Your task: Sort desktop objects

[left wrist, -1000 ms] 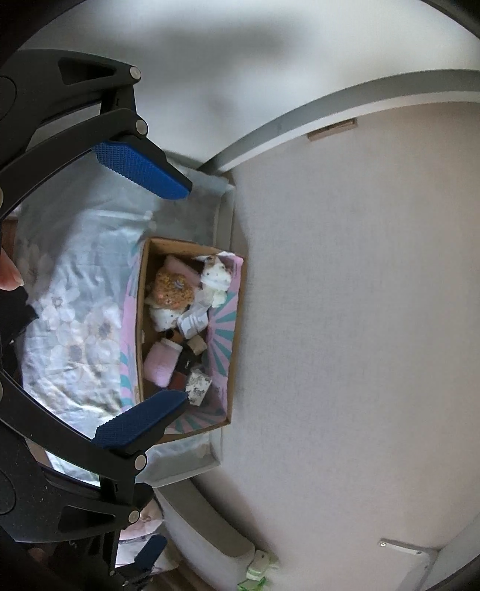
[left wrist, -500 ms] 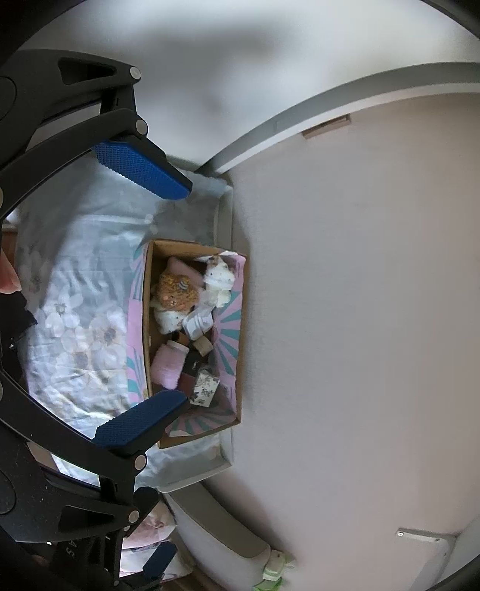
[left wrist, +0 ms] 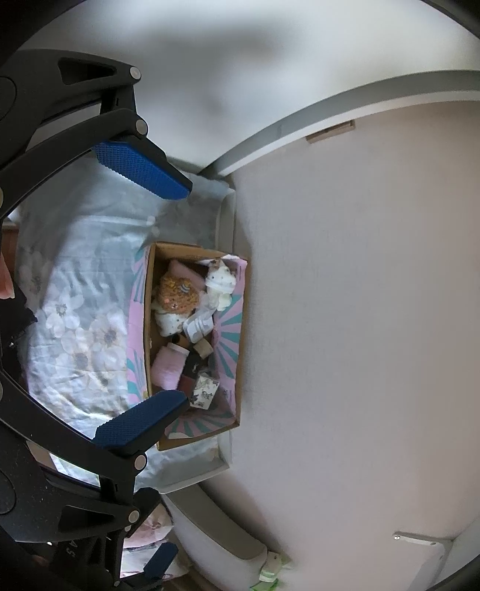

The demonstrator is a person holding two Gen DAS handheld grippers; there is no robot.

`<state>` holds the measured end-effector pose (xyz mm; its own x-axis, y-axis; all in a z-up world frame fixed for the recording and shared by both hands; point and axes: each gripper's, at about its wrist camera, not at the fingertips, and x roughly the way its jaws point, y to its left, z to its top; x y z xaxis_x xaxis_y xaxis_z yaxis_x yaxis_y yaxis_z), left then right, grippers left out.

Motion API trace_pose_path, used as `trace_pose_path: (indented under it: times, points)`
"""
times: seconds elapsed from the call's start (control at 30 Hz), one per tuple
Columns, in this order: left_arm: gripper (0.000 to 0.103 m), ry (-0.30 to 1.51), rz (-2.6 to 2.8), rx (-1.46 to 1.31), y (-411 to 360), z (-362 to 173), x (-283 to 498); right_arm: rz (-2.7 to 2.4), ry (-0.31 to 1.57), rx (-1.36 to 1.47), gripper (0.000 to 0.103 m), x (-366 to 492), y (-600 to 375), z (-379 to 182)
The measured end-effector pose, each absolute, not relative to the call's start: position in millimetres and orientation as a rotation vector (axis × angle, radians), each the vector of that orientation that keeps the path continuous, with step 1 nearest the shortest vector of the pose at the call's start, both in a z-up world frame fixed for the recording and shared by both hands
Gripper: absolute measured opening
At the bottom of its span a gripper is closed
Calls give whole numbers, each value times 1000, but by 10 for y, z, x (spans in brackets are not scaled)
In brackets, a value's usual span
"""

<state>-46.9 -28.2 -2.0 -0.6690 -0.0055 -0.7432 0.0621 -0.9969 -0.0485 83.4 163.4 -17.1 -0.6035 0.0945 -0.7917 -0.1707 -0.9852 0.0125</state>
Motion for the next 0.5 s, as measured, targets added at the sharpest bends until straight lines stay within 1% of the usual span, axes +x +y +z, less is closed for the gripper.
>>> trace_pose_path:
  times: [0.5]
  points:
    - [103, 139, -2845, 1254, -291, 0, -453, 2692, 119, -1324, 103, 821, 1659, -165]
